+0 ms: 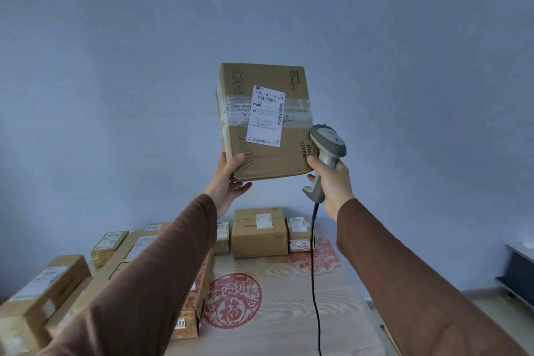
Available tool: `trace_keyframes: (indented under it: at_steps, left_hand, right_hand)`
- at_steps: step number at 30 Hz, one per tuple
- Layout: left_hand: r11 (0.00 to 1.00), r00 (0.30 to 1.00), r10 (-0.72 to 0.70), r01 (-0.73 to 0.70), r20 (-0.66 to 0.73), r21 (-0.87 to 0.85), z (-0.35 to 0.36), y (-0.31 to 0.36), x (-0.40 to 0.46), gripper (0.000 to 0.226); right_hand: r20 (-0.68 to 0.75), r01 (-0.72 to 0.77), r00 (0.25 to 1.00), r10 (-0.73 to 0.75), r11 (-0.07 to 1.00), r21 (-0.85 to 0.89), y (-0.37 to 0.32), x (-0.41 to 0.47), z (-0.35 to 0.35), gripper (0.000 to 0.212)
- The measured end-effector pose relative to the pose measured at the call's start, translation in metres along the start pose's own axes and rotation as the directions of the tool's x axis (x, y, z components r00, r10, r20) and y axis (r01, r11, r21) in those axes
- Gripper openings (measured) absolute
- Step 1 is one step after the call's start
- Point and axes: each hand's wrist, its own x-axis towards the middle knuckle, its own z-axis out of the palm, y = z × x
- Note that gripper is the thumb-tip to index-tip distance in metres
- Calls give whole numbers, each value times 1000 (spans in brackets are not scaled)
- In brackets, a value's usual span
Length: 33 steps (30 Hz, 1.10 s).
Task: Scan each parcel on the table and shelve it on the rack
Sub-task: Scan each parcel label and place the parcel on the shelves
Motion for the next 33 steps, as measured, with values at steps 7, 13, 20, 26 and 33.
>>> trace_keyframes:
  at_steps: [7, 13, 20, 26, 33]
  left_hand:
    - [999, 998, 52, -52, -23, 0, -4, 1, 1, 91]
    - [996, 995, 80, -82, -57, -41, -3, -4, 2, 96]
    - [993, 992, 117, -118, -50, -18, 1, -5, 1, 93]
    - [990, 989, 139, -139, -52, -8, 5, -5, 1, 96]
    - [987, 987, 157, -157, -39, 21, 9, -5, 0, 99]
  right_hand:
    - [-107, 219, 965, -240, 960, -177, -27, -25, 16, 26]
    - [150, 288, 952, -266, 945, -152, -54, -51, 42, 29]
    - [152, 344, 936, -318, 916, -207, -70, -59, 68, 26]
    - [178, 298, 946, -271, 943, -146, -73, -62, 82, 29]
    - [157, 263, 958, -242, 956, -128, -76, -58, 86, 21]
